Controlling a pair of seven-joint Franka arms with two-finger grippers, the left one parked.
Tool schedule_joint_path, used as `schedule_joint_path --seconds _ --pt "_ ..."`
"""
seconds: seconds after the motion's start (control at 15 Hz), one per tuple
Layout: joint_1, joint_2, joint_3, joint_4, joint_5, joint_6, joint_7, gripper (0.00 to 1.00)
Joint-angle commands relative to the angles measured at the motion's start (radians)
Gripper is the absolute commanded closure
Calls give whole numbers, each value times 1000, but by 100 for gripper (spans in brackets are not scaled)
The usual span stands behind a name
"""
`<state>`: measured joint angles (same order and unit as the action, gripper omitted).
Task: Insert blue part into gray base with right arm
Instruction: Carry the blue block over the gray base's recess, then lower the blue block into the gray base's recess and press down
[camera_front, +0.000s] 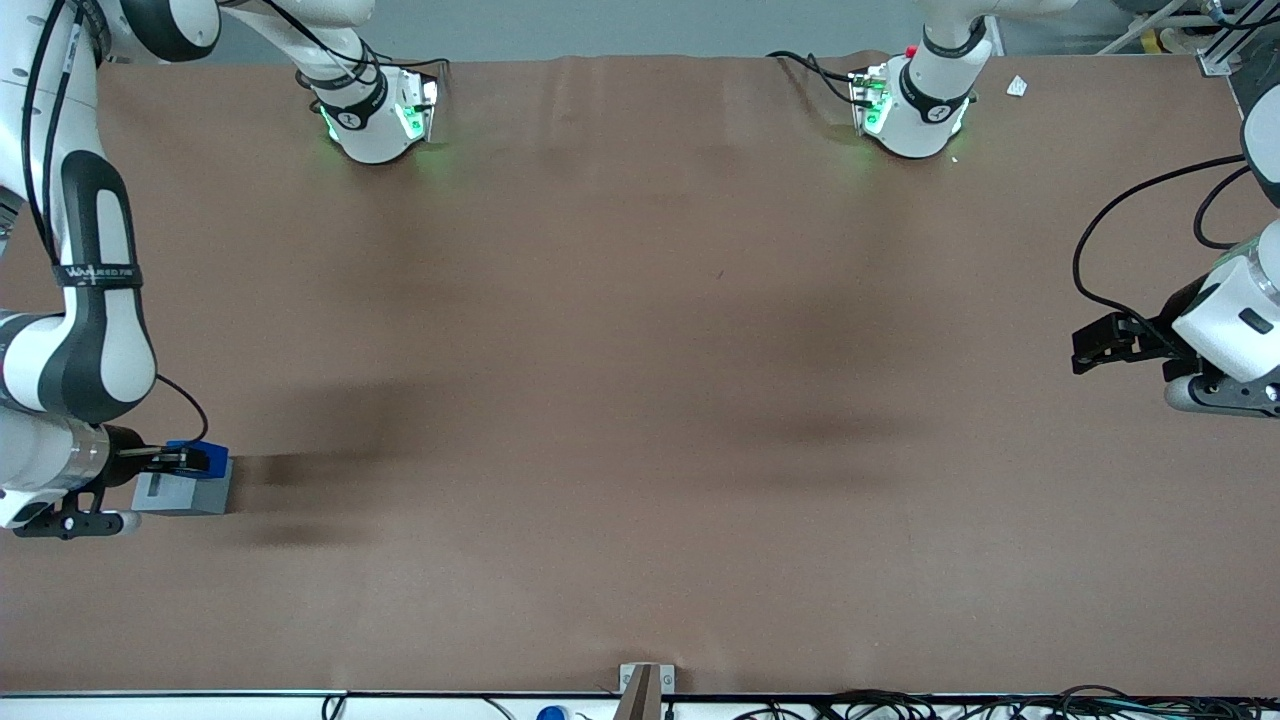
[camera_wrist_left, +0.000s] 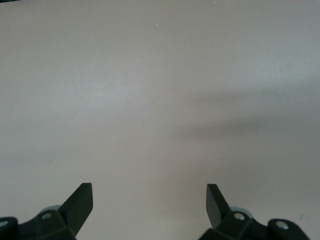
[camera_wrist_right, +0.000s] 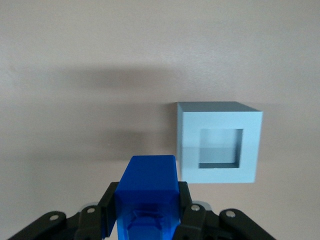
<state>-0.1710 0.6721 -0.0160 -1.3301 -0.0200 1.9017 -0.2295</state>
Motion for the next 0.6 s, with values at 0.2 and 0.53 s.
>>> schedule_joint_path --seconds 0.2,0.53 --pt "-65 20 11 3 -6 88 -73 100" --pt "-87 32 11 3 -1 132 24 100"
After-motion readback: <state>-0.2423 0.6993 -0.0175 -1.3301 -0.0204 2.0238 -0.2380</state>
